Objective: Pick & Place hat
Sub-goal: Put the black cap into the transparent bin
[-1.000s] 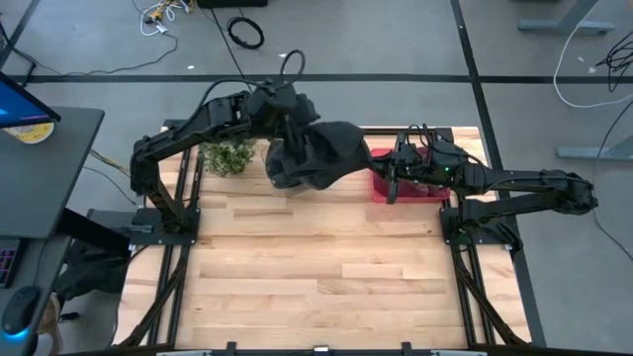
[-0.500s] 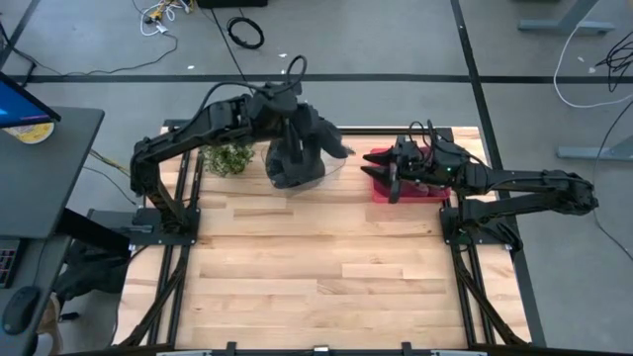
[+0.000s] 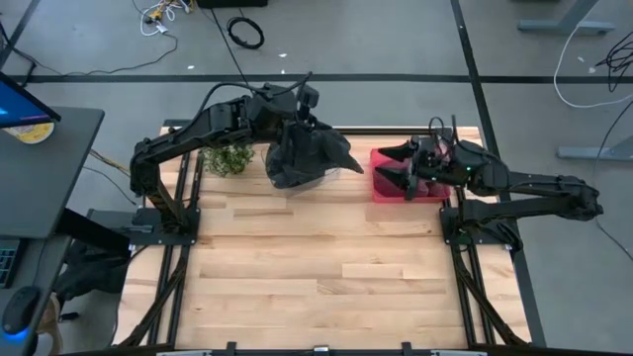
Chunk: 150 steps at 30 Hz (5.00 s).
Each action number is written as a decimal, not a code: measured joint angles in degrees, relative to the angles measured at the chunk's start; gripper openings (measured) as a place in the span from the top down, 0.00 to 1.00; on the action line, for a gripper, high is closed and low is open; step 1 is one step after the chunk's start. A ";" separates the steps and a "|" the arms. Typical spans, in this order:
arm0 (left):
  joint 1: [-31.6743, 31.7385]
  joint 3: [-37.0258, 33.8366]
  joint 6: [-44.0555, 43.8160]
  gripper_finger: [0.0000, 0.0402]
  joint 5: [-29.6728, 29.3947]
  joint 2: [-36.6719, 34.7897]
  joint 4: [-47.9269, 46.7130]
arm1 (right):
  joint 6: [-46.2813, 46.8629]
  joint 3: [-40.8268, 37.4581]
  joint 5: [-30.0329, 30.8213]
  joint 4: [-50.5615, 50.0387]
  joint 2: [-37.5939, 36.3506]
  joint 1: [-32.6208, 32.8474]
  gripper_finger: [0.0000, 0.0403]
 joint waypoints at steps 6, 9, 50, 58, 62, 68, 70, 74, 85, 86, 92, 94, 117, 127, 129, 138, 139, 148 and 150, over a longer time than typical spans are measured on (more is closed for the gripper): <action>0.06 0.00 1.47 0.99 2.66 0.00 0.07 | 4.94 0.00 -0.30 -3.15 -2.43 -0.97 0.29; -0.51 0.01 1.35 0.99 3.70 0.00 0.10 | 7.27 0.00 -4.07 -3.58 -2.33 -1.22 0.31; -14.78 0.07 13.08 0.99 -8.49 -0.55 11.09 | 69.86 -0.04 -46.81 44.24 27.66 -14.19 0.31; -14.69 0.07 12.83 0.99 -8.83 -0.55 12.92 | 70.16 -0.04 -46.06 45.57 28.04 -14.02 0.31; -14.54 0.07 14.83 0.99 -10.65 -0.55 17.18 | 69.43 -0.04 -48.03 39.62 28.06 -13.44 0.31; -13.96 0.07 17.59 0.99 -10.80 -0.48 21.30 | 71.31 0.00 -48.95 40.58 28.88 -12.27 0.31; -13.62 0.07 18.03 0.99 -10.83 -0.19 23.01 | 72.29 0.02 -48.97 41.88 29.24 -11.76 0.31; -13.03 0.04 17.51 0.99 -8.18 -0.09 24.88 | 73.11 0.02 -46.70 44.52 30.24 -11.37 0.31; -13.06 0.04 14.25 0.99 -5.95 0.09 26.20 | 80.04 0.02 -43.35 61.79 33.30 -11.39 0.31; -13.06 0.04 14.22 0.99 -5.95 0.09 26.02 | 79.73 0.02 -43.32 61.81 33.30 -11.39 0.32; -13.08 0.04 10.83 0.97 -6.19 0.09 24.75 | 77.14 0.02 -42.04 62.55 33.30 -11.39 0.46; -13.06 0.04 10.09 0.95 -6.35 0.09 24.60 | 76.36 0.02 -41.44 62.62 33.30 -11.41 0.58; -13.10 0.02 7.31 0.94 -19.39 0.11 24.03 | 67.29 0.04 -39.30 68.11 33.26 -11.49 0.99; -12.51 0.02 10.65 0.99 -21.75 -0.13 19.35 | 65.13 -0.07 -46.34 68.20 33.33 -11.66 0.69; -12.47 0.02 12.14 0.99 -22.98 -0.09 18.53 | 66.81 -0.07 -49.19 68.27 33.33 -12.15 0.57; -9.23 0.02 13.24 0.99 -19.74 -0.09 13.57 | 75.28 -0.89 -63.97 68.06 32.19 -15.10 0.10; -8.71 0.02 13.24 0.99 -19.67 -0.09 13.14 | 75.24 -1.35 -64.09 67.29 31.62 -15.43 0.07; -2.28 0.02 16.66 0.99 -5.24 -0.84 10.08 | 71.76 -11.30 -59.57 57.63 28.98 -15.50 0.05; -0.44 0.02 17.27 0.99 -1.67 -0.25 8.62 | 71.35 -13.15 -57.41 57.86 28.98 -15.27 0.06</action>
